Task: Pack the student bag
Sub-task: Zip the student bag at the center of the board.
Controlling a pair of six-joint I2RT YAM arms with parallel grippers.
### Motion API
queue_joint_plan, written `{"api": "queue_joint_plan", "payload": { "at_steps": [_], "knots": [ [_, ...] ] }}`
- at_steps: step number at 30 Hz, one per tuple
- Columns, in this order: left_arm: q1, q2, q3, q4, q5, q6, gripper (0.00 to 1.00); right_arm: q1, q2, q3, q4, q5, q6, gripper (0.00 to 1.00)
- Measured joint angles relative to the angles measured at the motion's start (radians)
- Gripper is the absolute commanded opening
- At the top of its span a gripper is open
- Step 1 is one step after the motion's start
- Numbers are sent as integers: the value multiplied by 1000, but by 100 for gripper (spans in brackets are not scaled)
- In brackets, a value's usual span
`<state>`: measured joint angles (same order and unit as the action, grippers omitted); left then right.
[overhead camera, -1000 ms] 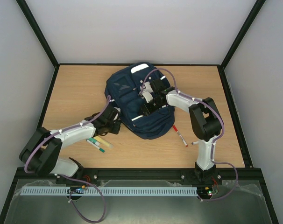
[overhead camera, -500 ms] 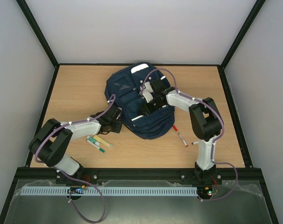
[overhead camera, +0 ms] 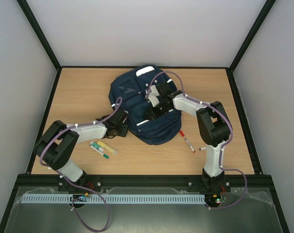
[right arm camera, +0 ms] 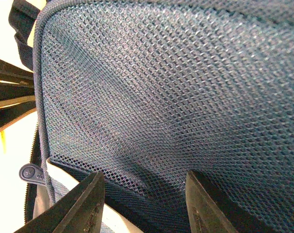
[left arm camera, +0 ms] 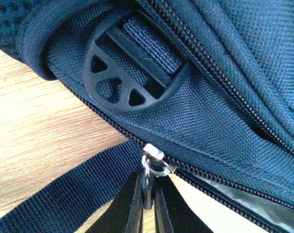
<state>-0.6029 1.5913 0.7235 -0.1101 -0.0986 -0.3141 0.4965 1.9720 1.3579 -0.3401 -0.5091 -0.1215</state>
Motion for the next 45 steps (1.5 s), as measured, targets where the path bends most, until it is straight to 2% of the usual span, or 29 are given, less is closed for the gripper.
{"api": "queue_joint_plan", "payload": {
  "at_steps": [13, 24, 32, 39, 41, 45],
  "knots": [
    [-75, -96, -17, -70, -3, -27, 2, -5, 7, 0, 0, -8, 3, 46],
    [-286, -123, -56, -62, 68, -64, 2, -7, 14, 1, 0, -12, 10, 45],
    [-427, -21, 44, -39, 87, -53, 2, -8, 15, 1, 0, -12, 10, 45],
    [-464, 59, 116, 24, 97, -30, 3, -23, 5, 0, -16, -11, 9, 45],
    [-468, 81, 135, 41, 103, -20, 9, -34, -8, 0, -31, -11, 9, 45],
    [-480, 104, 169, 60, 123, 10, 37, -93, -67, -16, -81, 21, -5, 46]
  ]
}}
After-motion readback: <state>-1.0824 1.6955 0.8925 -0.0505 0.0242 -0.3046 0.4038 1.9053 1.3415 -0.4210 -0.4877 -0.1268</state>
